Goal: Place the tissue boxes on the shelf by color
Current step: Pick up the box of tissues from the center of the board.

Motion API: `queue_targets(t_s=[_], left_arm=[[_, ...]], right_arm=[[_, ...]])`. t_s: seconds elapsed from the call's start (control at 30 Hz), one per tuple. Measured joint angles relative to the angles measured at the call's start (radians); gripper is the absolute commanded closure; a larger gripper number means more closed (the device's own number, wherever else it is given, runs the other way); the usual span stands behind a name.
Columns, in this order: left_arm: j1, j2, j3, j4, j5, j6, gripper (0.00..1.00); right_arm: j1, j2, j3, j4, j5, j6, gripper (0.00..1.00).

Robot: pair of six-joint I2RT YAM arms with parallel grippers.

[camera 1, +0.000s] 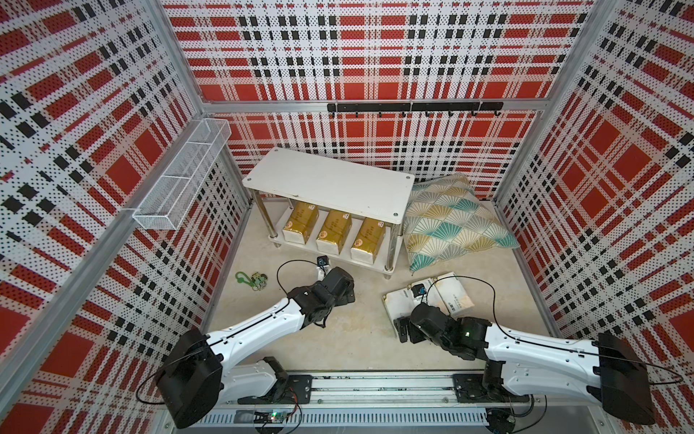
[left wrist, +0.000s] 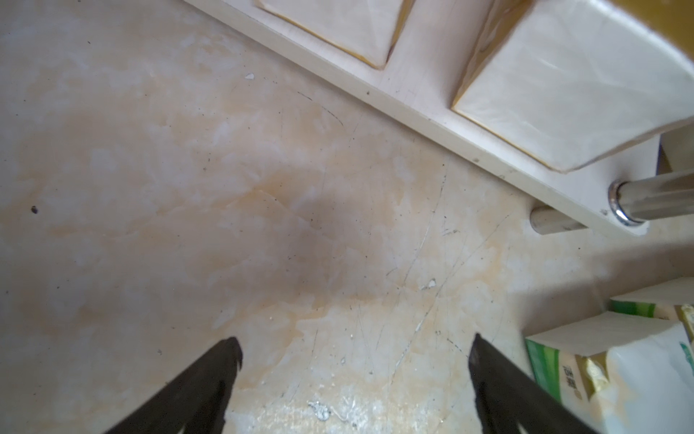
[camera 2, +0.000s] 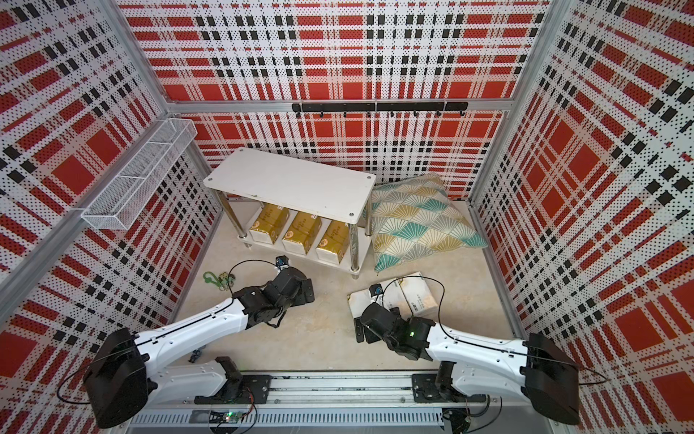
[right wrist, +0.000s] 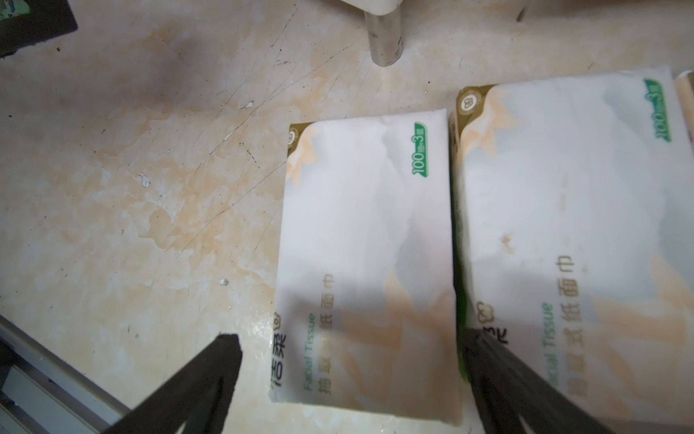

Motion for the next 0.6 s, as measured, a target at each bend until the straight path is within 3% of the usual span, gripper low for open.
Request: queue_targets(t_s=[0.6], left_arm=[[0.001, 0.0, 0.0, 0.017, 0.0, 0.013, 0.01]], right_arm=[[-0.005, 0.162, 0.037, 0.106, -0.091, -0.011, 0.0]])
